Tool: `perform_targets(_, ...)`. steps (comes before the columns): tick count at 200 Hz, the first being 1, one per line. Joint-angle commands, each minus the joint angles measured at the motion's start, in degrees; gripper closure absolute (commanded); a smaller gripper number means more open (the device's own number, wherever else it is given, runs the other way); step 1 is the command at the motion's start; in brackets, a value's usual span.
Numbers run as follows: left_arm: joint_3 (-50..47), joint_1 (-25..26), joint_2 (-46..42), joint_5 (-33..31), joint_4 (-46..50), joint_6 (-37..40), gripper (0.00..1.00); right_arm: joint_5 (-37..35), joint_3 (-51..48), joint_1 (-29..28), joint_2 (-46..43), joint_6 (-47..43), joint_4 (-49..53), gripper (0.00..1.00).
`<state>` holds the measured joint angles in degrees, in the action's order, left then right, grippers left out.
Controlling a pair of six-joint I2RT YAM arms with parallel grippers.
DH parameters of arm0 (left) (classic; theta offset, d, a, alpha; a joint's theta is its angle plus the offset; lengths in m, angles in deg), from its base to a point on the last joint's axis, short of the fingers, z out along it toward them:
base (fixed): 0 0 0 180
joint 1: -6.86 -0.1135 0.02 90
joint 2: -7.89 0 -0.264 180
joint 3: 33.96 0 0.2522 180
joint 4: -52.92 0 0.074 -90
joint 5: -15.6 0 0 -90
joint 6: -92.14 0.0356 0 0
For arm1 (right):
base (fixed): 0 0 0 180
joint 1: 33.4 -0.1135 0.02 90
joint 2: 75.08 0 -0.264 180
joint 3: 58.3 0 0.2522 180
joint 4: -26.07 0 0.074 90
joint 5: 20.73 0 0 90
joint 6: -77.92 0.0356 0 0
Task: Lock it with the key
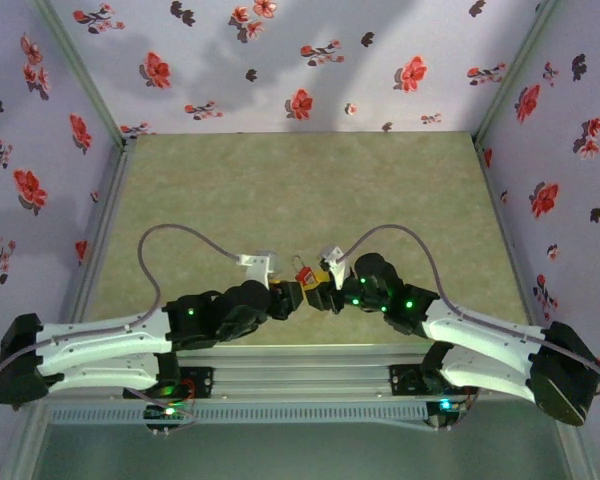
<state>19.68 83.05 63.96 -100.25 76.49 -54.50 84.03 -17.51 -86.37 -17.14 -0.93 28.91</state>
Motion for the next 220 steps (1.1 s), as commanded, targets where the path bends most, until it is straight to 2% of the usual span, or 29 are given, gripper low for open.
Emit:
perform_targets(1,2.27,0.02,-3.14,-1.71,3.41,0.87,0.43,-0.57,2.07,0.14,0.29,1.01,-2.62,1.00)
perform_targets(22,2.29,-0.41,-5.11,-2.43,4.89,-0.62,0.31,-0.38,2.19,0.15,0.80,0.83,-2.40,1.00)
perform_targets(53,5.26,-1.57,-3.90,-2.56,11.55,-4.59,0.21,0.21,2.44,0.14,1.13,0.37,-2.11,1.00)
perform_targets(129,11.69,-2.75,4.87,1.52,17.92,-9.69,0.19,0.95,2.39,-0.13,0.98,-0.07,-1.96,1.00)
perform_targets(220,11.42,-5.59,7.50,6.50,14.91,-12.92,0.20,0.88,2.16,-1.08,0.54,-0.70,-2.00,1.00)
